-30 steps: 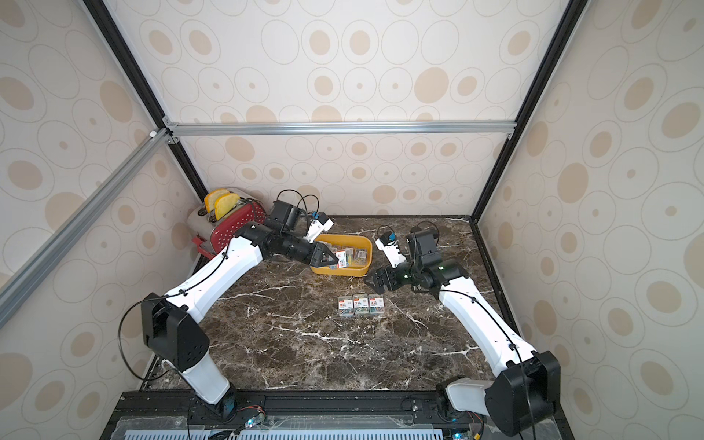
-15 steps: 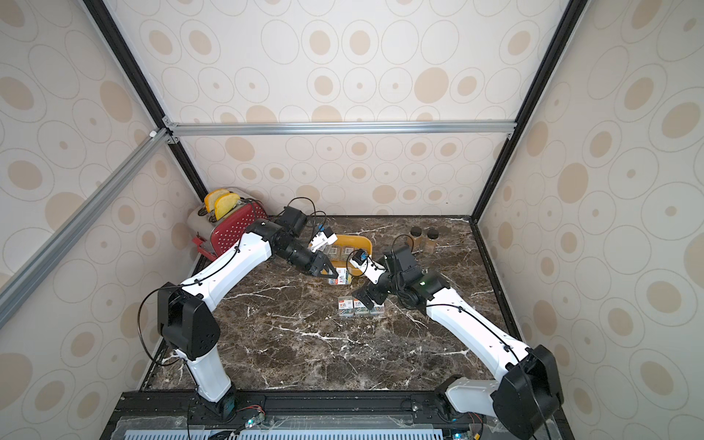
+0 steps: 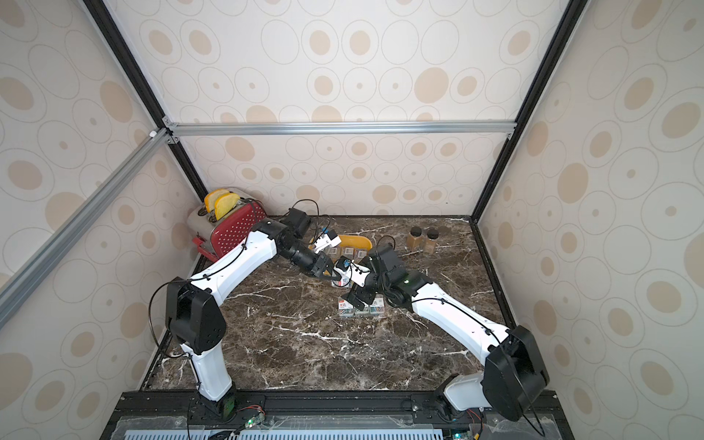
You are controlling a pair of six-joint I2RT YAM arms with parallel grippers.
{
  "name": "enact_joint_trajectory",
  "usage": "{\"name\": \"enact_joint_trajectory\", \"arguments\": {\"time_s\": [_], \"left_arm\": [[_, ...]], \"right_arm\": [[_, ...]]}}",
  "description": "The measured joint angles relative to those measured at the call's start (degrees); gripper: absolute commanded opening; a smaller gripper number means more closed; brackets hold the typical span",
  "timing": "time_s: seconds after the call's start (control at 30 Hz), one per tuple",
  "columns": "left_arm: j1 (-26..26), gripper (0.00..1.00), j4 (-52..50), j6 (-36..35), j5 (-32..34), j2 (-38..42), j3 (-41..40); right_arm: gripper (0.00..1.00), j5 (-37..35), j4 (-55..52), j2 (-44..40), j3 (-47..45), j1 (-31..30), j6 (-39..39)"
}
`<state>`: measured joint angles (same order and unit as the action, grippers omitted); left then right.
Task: Take the paper clips out of the storage box
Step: Place the boxed paper clips at the center of the board.
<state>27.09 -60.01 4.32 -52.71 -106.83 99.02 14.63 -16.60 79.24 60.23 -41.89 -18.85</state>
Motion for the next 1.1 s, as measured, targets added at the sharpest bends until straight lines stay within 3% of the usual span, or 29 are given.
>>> {"name": "enact_joint_trajectory", "arguments": {"time_s": [0.1,0.33,0.47,0.53,0.63,0.67,0.7,0.8,1.1], "left_arm": [[0.09,0.0,-0.44,-0.31,-0.31,0.0,0.02],[0.22,0.0,-0.59,-0.76,-0.83,-0.68,0.76],[-0.13,0.01,-1.03,-0.76,-0.96,-1.03,0.92],[-0.13,0.06,-1.01,-0.76,-1.01,-1.22,1.05],[-0.11,0.31,-1.11,-0.76,-0.9,-1.4,1.44],[-0.09,0.45,-1.07,-0.76,-0.83,-1.4,1.53],[-0.09,0.5,-0.83,-0.66,-0.72,-1.4,1.55],[-0.02,0.58,0.13,0.11,0.63,-1.4,1.62],[-3.1,0.65,11.67,7.56,6.84,2.71,-1.97]], "right_arm": [[0.89,0.02,0.28,0.96,0.98,0.0,-0.7],[0.54,0.63,-0.37,2.45,2.95,-0.22,-2.19],[0.46,1.07,-1.46,2.97,2.95,-0.37,-3.15],[0.37,0.98,-1.6,2.97,2.95,-0.37,-3.04],[0.36,0.76,-1.66,2.97,2.99,-0.37,-2.6],[0.35,0.66,-1.88,2.97,3.15,-0.37,-2.34],[0.35,0.5,-1.95,2.97,3.21,-0.37,-1.51],[0.31,-0.22,-2.36,2.95,3.91,-0.31,0.76],[0.28,-1.75,-11.58,1.92,6.54,3.98,11.26]]}}
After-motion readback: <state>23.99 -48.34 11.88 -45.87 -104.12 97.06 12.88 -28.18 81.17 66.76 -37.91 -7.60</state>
